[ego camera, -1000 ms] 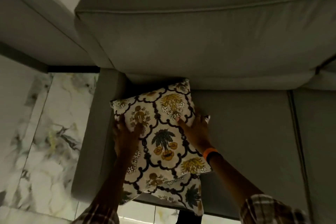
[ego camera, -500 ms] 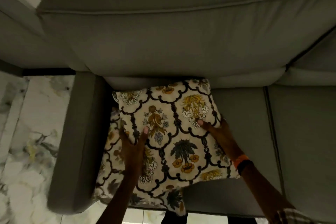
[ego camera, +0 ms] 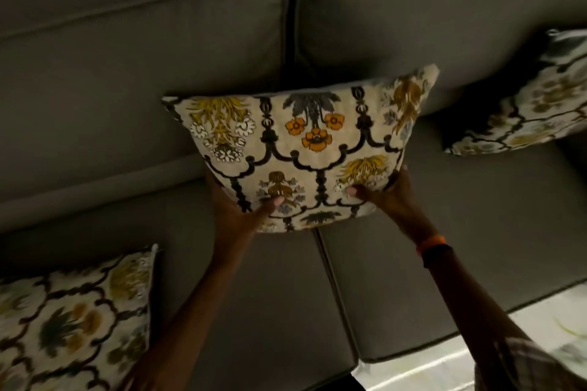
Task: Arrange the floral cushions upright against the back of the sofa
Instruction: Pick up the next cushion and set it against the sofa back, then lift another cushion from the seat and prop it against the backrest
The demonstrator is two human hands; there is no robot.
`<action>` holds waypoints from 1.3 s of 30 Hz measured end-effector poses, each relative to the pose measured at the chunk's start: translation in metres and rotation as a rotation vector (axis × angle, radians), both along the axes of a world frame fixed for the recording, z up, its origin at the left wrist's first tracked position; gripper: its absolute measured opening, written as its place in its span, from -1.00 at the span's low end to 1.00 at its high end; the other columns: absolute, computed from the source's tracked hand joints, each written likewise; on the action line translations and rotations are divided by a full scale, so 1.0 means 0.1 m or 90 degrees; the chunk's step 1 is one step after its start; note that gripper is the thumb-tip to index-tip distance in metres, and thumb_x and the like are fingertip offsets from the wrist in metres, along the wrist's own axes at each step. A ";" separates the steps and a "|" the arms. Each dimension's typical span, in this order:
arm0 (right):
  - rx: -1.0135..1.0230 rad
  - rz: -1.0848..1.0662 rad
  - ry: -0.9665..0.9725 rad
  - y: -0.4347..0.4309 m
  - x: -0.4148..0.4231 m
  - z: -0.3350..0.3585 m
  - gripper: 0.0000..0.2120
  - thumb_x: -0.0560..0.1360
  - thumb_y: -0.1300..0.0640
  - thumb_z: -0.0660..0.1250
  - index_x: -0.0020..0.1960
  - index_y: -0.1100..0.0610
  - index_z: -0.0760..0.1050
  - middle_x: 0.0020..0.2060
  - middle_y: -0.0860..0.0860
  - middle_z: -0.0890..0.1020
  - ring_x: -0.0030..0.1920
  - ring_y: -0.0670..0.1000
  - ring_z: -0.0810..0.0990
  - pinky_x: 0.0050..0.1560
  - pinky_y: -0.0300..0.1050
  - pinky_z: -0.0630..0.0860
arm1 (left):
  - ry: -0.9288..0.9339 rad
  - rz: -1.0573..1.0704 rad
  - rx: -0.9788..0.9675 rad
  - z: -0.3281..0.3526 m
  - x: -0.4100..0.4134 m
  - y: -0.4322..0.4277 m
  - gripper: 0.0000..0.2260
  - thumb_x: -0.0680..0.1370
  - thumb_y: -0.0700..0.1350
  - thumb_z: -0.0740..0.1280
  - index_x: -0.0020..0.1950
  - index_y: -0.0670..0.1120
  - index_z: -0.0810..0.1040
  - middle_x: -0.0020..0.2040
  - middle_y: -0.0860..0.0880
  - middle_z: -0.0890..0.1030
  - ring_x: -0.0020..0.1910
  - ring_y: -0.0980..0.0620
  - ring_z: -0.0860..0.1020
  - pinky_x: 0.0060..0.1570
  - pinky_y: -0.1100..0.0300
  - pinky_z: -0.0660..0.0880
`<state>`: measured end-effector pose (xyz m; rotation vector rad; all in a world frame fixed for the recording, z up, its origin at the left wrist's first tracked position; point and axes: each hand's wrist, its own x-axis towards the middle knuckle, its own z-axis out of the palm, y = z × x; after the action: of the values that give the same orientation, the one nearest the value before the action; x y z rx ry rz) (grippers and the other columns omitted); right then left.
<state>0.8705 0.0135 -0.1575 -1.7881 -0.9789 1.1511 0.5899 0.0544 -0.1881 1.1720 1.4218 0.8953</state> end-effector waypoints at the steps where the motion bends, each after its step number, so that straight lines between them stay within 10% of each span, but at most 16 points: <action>1: 0.015 0.009 -0.008 0.11 0.14 -0.05 -0.03 0.33 0.26 0.72 0.59 0.09 0.27 0.39 -0.09 0.59 0.33 -0.25 0.62 0.36 -0.11 0.63 | 0.007 0.003 0.016 -0.04 0.12 0.05 0.04 0.33 -0.24 0.66 0.64 -0.08 0.09 0.47 0.20 0.35 0.41 0.49 0.35 0.36 0.49 0.38; 5: 0.026 0.119 -0.036 0.54 0.49 -0.31 -0.09 0.35 0.44 0.65 0.55 0.06 0.29 0.36 -0.14 0.55 0.25 -0.44 0.57 0.27 -0.41 0.56 | 0.054 0.036 0.022 -0.36 0.29 0.16 0.04 0.29 -0.09 0.72 0.60 -0.10 0.18 0.50 0.02 0.43 0.48 0.18 0.45 0.42 0.04 0.52; 8: -0.011 0.228 -0.029 0.74 0.51 -0.48 -0.06 0.30 0.32 0.72 0.58 0.10 0.38 0.49 0.01 0.55 0.47 -0.10 0.52 0.56 0.01 0.46 | 0.082 0.048 0.007 -0.59 0.27 0.18 0.20 0.20 0.18 0.72 0.62 -0.15 0.13 0.58 -0.07 0.36 0.55 0.03 0.38 0.47 -0.15 0.45; 13: 0.038 0.200 -0.006 0.74 0.50 -0.65 -0.10 0.22 0.13 0.79 0.48 0.05 0.47 0.37 -0.06 0.61 0.29 -0.38 0.58 0.34 -0.37 0.54 | 0.112 0.094 0.052 -0.50 0.33 0.16 0.17 0.21 0.22 0.67 0.60 -0.21 0.16 0.56 -0.12 0.37 0.54 0.06 0.38 0.50 0.09 0.42; 17: 0.041 0.099 0.000 0.52 0.40 -0.77 0.05 0.18 0.02 0.79 0.54 0.15 0.35 0.39 -0.03 0.59 0.36 -0.26 0.60 0.33 -0.24 0.61 | 0.123 0.097 0.061 -0.50 0.34 0.15 0.20 0.21 0.04 0.72 0.61 -0.24 0.06 0.59 -0.16 0.28 0.57 0.04 0.33 0.50 -0.02 0.42; 22: 0.085 -0.108 -0.203 0.04 -0.10 -0.83 0.23 0.36 -0.25 0.61 0.73 0.16 -0.03 0.71 0.16 0.15 0.70 0.16 0.16 0.67 0.29 0.22 | 0.254 0.142 0.154 -0.37 0.29 -0.09 0.23 0.27 -0.02 0.70 0.63 -0.30 -0.07 0.61 -0.17 -0.04 0.56 0.42 0.00 0.41 0.63 0.11; 28: 0.013 -0.030 -0.386 -0.48 -1.46 -0.98 -0.01 0.44 -0.37 0.31 0.68 0.09 0.08 0.69 0.23 0.14 0.68 0.30 0.15 0.58 0.45 0.23 | 0.406 0.055 0.094 -0.49 -0.49 -0.44 0.14 0.34 0.32 0.56 0.67 0.06 -0.10 0.68 -0.12 0.02 0.66 -0.15 0.06 0.53 -0.34 0.23; 39: -0.112 0.135 -0.154 -1.07 -4.81 -1.26 -0.09 0.53 -0.13 0.55 0.69 0.09 0.15 0.66 0.16 0.19 0.64 0.21 0.19 0.61 0.25 0.27 | 0.648 -0.006 -0.085 -0.70 -4.08 -1.09 -0.08 0.41 0.48 0.15 0.62 -0.03 0.12 0.64 -0.25 0.10 0.63 -0.33 0.07 0.55 -0.43 0.06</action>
<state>0.3891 -0.0934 -0.2833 -2.0381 -1.2667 1.1991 0.1824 -0.0551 -0.2583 1.6159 2.2152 0.1311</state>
